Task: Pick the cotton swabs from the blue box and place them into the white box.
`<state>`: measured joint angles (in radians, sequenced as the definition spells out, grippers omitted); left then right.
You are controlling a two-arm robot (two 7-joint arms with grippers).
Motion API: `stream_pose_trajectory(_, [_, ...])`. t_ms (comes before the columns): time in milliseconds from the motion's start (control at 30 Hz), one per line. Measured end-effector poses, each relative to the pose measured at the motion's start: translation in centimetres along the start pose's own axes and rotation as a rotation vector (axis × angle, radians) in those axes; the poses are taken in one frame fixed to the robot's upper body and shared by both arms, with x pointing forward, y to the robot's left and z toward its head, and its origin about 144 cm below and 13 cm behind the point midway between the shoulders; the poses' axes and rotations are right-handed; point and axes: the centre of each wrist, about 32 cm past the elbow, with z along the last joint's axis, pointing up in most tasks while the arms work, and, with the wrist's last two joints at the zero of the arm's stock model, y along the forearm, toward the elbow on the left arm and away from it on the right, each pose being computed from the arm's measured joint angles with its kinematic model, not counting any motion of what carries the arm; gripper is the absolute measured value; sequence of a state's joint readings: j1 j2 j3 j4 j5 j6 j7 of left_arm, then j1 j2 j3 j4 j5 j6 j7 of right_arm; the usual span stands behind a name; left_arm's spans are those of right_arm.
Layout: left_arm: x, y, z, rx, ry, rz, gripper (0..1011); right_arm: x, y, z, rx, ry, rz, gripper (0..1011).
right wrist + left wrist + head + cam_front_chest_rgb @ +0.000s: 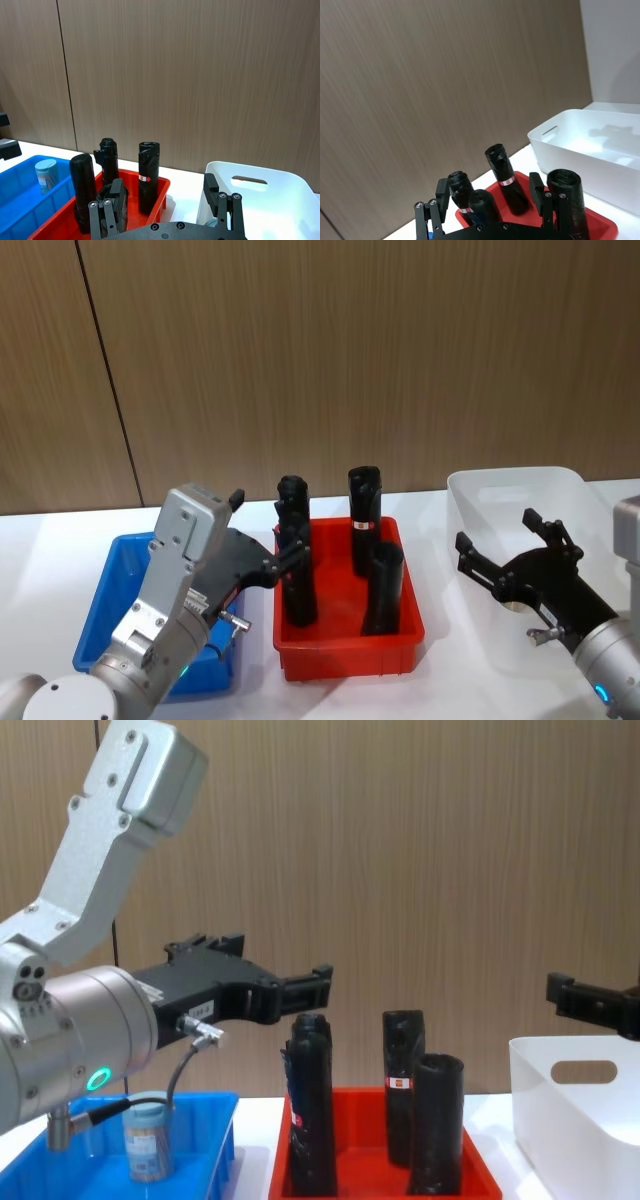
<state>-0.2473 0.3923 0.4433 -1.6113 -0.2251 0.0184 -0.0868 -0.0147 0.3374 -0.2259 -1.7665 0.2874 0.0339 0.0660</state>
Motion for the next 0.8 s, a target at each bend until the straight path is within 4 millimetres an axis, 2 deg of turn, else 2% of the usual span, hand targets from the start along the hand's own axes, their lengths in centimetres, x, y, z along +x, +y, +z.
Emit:
stream_pose_trajectory(267, [-0.89,0.04,0.16,-0.012,-0.01,0.053,1004,0.0,0.0,0.01,0.0,0.0,0.0,1002])
stream_pose_trajectory(800, [-0.96,0.04,0.17,-0.013,-0.012,0.059,1004,0.0,0.0,0.01,0.0,0.0,0.001,1002])
